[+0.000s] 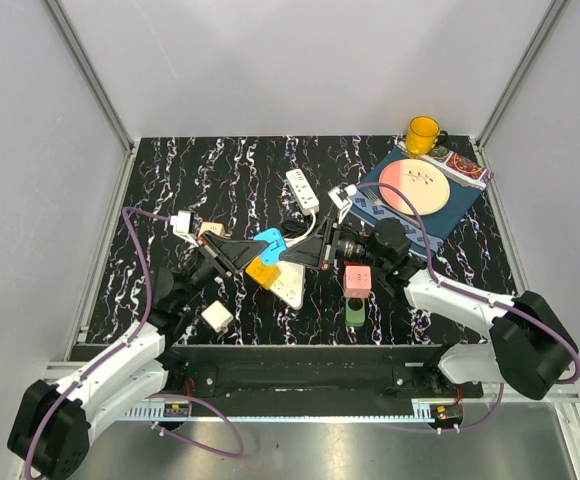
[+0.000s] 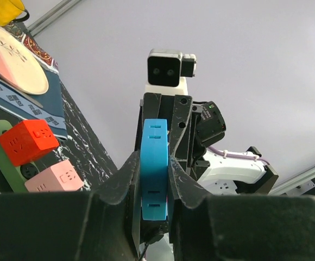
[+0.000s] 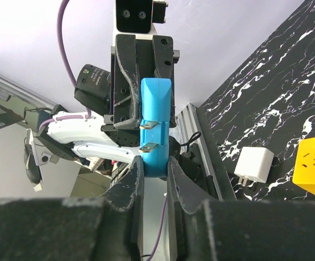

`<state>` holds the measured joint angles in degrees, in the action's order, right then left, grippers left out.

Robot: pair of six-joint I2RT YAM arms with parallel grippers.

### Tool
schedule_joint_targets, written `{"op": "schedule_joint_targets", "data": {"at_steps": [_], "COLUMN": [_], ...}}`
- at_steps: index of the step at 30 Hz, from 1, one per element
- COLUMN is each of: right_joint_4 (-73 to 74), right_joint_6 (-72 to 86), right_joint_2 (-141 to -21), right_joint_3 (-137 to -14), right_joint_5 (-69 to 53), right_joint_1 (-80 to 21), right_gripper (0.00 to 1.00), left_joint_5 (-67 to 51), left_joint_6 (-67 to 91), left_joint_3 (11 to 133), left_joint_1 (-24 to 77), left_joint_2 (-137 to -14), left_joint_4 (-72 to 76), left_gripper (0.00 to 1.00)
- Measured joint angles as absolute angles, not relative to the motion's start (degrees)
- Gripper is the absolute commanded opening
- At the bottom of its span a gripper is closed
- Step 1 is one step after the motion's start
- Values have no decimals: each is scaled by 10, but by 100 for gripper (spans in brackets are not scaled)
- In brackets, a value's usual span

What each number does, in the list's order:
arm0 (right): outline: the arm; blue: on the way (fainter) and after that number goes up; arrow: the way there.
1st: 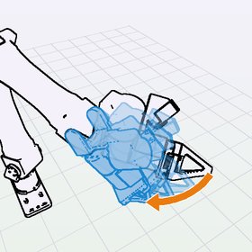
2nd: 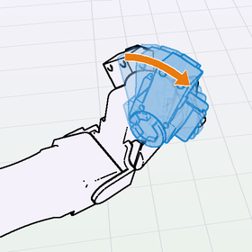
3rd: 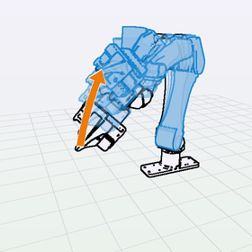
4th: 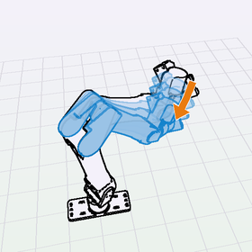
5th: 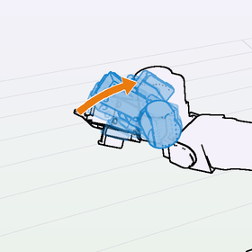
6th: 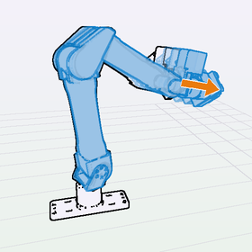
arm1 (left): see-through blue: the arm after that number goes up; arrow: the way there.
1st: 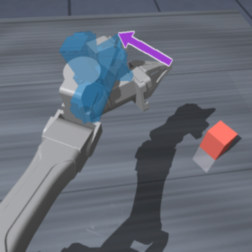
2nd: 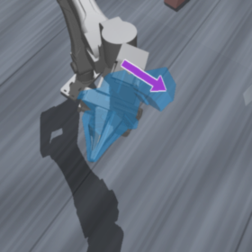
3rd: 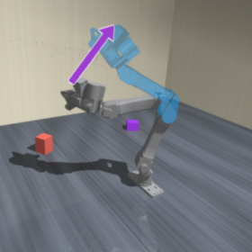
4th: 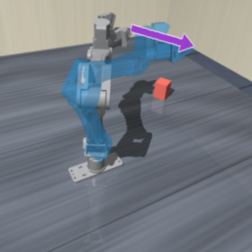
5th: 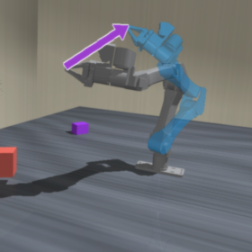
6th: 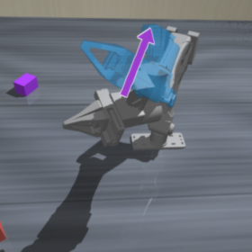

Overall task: Insert the plug
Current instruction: Adjust the plug, then adjust the socket at the center of the board.

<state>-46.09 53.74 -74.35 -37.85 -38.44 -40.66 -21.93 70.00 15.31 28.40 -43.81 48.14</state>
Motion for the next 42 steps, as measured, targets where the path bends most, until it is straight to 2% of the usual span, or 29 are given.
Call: {"op": "schedule_joint_targets", "data": {"at_steps": [1,2,4,5,8,17,42], "right_joint_4": [-465,-467,-473,-474,-471,-469,-437], "right_joint_6": [540,541,544,545,545,545,529], "right_joint_2": [-744,-745,-748,-748,-749,-750,-752], "right_joint_3": [-378,-379,-379,-379,-379,-379,-398], "right_joint_5": [-385,-386,-387,-389,-394,-407,-427], "right_joint_1": [-406,-406,-406,-406,-406,-406,-408], "right_gripper": [1,0,0,0,0,0,0], "left_joint_5": [-219,-219,-220,-220,-225,-255,-297], "left_joint_6": [701,701,703,702,699,677,673], "left_joint_3": [153,153,153,153,153,164,192], "left_joint_1": [284,284,284,284,284,284,288], "left_joint_2": [-439,-440,-441,-441,-443,-461,-497], "left_joint_4": [485,488,492,494,501,488,486], "left_gripper": [14,23,36,47,58,60,39]}}
